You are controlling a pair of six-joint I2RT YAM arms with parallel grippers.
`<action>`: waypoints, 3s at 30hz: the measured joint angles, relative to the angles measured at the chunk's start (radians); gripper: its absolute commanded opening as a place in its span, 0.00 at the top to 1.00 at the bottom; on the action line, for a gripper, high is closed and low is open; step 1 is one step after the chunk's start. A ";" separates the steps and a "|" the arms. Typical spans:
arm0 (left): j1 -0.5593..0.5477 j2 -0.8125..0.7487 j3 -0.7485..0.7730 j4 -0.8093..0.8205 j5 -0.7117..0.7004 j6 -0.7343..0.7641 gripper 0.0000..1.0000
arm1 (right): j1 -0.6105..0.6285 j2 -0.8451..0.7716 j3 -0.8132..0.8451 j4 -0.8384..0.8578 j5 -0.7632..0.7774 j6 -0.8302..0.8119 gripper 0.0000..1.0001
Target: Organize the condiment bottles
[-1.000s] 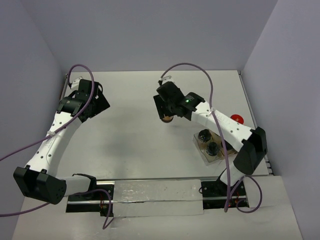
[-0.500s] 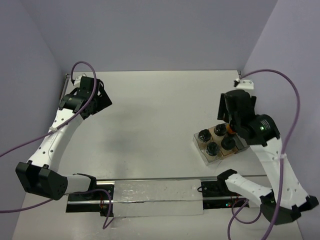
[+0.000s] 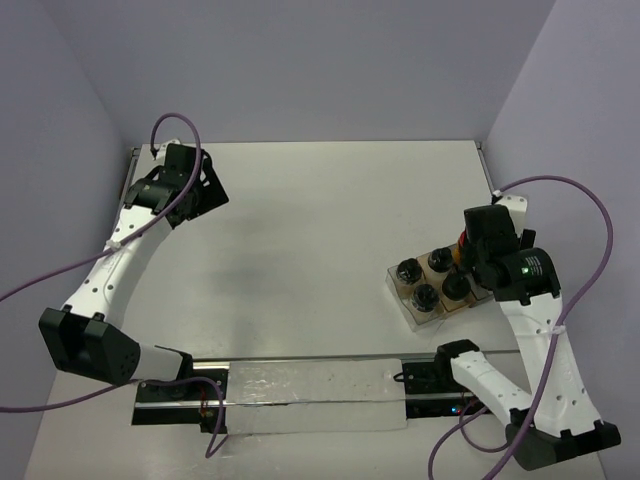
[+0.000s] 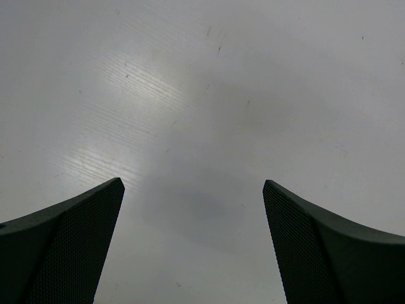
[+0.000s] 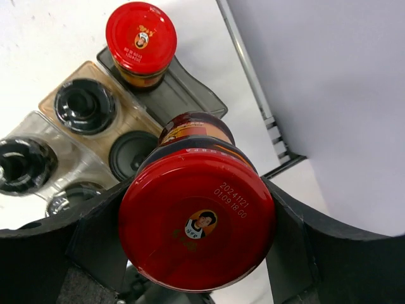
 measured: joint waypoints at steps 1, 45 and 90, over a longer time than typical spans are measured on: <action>0.000 0.005 0.002 0.002 0.000 0.005 0.00 | -0.023 0.002 -0.002 0.012 -0.014 0.001 0.81; 0.059 0.208 0.170 0.029 0.027 0.079 0.01 | -0.518 0.178 -0.276 0.410 -0.303 0.000 0.80; 0.093 0.192 0.196 0.029 0.141 0.073 0.00 | -0.221 0.259 0.279 0.372 -0.407 0.000 0.00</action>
